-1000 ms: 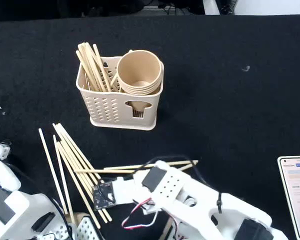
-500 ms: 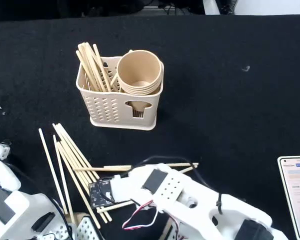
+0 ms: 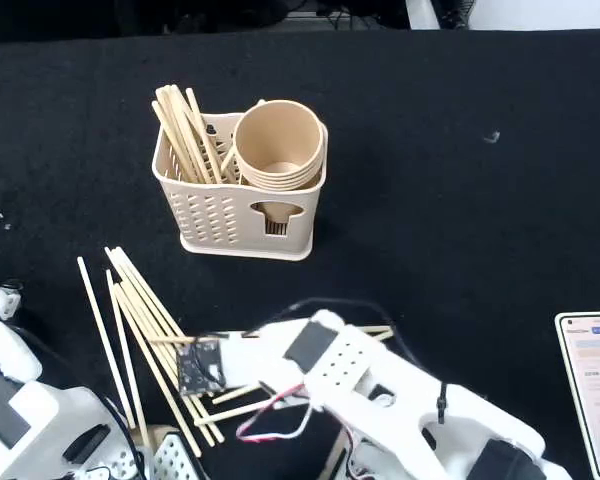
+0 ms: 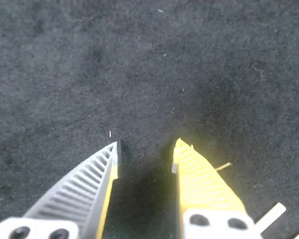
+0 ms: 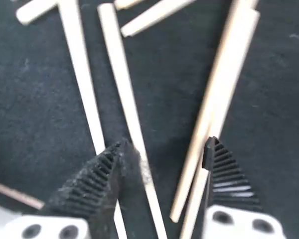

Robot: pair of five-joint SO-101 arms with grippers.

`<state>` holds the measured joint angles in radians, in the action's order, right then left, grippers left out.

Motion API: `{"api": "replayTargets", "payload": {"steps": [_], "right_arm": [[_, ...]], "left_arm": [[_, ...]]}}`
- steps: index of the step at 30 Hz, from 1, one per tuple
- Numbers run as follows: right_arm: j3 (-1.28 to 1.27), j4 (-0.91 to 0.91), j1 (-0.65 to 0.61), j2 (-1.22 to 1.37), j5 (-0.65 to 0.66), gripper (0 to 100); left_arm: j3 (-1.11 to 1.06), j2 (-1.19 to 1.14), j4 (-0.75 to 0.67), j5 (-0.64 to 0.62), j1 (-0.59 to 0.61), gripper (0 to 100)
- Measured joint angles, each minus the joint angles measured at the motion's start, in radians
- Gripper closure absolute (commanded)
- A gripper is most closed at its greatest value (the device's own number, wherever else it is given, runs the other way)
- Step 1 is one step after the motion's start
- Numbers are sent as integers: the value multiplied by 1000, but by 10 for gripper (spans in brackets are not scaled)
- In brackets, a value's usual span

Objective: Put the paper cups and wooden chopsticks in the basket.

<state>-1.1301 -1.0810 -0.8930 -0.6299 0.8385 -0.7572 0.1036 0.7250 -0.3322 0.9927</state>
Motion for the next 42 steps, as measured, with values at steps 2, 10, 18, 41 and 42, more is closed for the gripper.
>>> {"api": "replayTargets", "payload": {"steps": [2,10,18,41,42], "right_arm": [[55,-86,9,0,-18,709],[-29,-51,-17,0,-68,694],[-104,38,-26,0,-68,694],[12,-163,-60,0,-140,694],[11,-163,-60,0,-140,694]], "left_arm": [[0,0,0,0,0,820],[0,0,0,0,0,820],[0,0,0,0,0,820],[0,0,0,0,0,820],[0,0,0,0,0,820]]}}
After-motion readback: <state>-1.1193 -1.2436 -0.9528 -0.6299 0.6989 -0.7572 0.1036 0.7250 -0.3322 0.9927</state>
